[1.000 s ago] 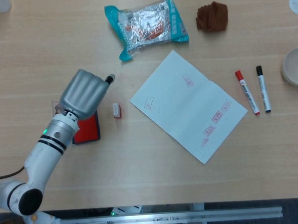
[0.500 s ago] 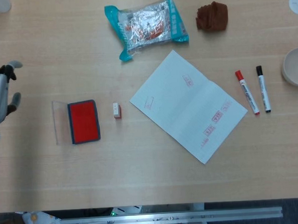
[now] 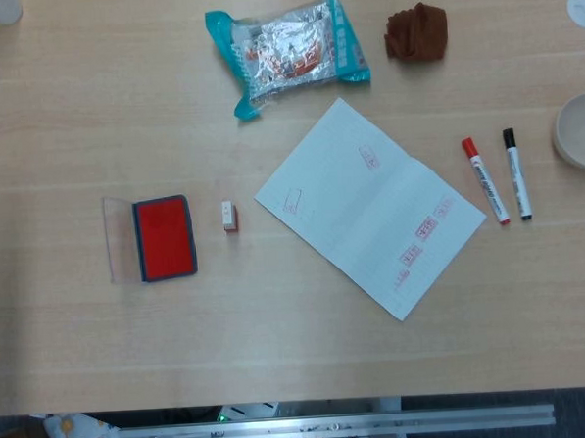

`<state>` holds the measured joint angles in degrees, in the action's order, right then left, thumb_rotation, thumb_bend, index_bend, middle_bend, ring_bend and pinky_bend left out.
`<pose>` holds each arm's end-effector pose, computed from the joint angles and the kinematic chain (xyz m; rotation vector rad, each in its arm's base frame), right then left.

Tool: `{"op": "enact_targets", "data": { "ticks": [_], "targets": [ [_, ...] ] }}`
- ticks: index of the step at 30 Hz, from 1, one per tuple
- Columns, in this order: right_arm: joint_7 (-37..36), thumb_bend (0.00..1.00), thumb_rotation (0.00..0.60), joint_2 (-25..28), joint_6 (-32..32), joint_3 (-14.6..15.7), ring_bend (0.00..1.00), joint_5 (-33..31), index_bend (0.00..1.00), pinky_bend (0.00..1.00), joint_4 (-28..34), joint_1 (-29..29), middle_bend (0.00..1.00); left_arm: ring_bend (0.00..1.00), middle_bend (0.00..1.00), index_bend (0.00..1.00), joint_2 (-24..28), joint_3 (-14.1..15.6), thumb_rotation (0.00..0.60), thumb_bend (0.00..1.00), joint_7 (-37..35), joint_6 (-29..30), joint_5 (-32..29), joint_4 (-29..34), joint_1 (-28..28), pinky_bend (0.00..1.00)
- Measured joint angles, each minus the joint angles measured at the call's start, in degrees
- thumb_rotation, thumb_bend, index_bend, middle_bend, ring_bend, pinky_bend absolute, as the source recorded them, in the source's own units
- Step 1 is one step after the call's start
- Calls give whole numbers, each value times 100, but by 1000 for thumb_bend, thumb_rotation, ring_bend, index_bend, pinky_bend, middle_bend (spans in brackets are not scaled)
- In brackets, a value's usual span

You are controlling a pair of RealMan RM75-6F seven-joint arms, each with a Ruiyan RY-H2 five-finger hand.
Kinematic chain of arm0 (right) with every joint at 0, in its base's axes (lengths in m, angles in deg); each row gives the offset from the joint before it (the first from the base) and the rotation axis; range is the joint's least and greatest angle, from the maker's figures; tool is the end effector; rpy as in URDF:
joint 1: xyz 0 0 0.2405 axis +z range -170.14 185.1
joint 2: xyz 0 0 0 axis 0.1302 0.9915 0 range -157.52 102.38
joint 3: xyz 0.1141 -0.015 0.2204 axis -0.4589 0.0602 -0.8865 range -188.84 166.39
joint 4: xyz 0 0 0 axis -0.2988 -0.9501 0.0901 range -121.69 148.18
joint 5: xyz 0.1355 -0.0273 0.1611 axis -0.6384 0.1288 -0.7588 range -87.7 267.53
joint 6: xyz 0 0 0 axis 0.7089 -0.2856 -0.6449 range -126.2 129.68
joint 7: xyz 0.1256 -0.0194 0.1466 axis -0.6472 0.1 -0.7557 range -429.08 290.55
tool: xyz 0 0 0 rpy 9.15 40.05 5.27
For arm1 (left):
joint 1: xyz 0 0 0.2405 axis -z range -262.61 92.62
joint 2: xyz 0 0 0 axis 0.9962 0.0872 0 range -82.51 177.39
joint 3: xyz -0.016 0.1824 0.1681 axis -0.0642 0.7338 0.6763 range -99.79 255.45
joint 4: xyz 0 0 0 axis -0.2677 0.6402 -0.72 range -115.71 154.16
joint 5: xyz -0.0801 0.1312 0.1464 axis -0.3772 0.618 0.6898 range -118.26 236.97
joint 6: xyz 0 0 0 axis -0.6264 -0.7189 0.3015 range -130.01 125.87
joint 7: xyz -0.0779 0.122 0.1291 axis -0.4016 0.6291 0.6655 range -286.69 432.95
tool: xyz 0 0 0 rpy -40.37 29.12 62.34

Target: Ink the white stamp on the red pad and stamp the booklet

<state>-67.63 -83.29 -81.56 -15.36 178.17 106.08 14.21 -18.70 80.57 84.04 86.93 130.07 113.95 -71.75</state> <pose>-0.2981 -0.2456 0.1951 1.4842 -0.7394 0.8226 -0.3129 0.2506 0.1505 -1.3102 -0.8604 -0.7454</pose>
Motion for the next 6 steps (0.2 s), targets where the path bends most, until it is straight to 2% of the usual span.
{"op": "enact_targets", "data": {
  "ticks": [6],
  "targets": [
    [67, 200, 600, 2, -2, 7, 288, 14, 238, 303, 62, 12, 359, 442, 406, 268, 25, -18, 600, 271, 24, 221, 248, 67, -262, 629]
  ]
}}
